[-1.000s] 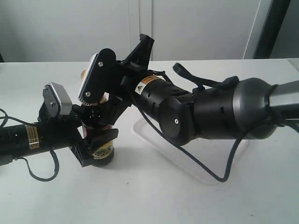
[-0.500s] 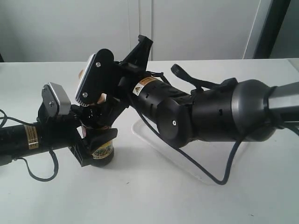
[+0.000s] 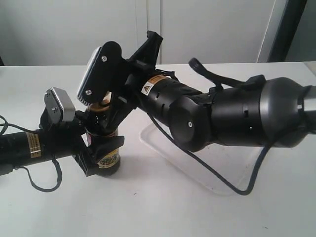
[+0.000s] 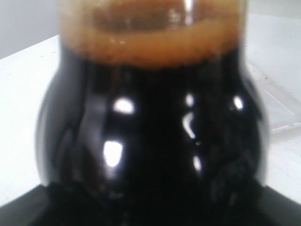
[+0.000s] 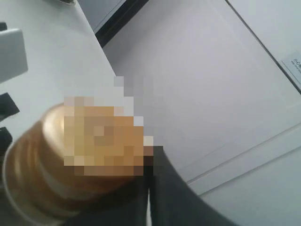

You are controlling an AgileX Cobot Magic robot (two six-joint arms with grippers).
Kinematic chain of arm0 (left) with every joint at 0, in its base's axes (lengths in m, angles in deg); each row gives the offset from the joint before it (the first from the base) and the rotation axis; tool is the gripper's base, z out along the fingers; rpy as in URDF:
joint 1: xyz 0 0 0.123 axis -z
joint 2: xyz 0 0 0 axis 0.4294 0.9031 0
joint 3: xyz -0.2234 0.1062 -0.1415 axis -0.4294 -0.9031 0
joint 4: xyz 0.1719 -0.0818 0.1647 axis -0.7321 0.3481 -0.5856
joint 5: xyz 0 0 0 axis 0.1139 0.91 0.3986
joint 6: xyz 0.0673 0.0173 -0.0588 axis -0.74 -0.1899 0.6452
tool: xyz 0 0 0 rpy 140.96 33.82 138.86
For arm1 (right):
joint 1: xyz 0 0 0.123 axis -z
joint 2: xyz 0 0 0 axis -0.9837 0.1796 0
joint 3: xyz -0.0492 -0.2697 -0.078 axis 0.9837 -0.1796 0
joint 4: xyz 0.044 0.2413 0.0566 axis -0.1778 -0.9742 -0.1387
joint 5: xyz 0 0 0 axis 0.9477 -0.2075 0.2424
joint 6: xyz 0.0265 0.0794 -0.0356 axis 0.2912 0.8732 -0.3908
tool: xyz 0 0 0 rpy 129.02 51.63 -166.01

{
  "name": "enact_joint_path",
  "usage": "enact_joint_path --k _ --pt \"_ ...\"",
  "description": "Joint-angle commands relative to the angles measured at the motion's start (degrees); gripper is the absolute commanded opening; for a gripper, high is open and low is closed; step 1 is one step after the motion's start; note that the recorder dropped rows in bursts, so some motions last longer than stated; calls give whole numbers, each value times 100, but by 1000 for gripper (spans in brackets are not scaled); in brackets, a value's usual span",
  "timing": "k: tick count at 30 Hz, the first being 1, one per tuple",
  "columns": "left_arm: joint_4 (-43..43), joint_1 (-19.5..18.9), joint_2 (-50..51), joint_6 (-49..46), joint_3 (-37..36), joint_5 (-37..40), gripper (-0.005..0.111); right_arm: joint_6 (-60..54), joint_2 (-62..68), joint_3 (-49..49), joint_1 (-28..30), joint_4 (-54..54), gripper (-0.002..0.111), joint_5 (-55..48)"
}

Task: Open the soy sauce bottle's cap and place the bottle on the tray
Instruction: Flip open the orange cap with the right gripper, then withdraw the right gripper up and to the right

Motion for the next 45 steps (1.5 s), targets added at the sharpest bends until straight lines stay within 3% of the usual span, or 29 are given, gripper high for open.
enact_joint_path --k 1,13,19,29,45 --pt "-60 6 -19 -42 -39 149 0 57 -62 15 -99 74 0 6" --pt "-22 6 -19 -54 -39 149 0 -118 -600 15 -745 -211 0 3" --pt "-22 6 -19 -54 -39 149 0 848 -830 15 -116 -802 0 -100" --pt "-12 6 -19 -54 -39 149 0 1564 -1087 15 1177 -802 0 -1472" --pt "79 6 -19 -54 -39 149 0 1538 -1124 387 2906 -779 0 -4933"
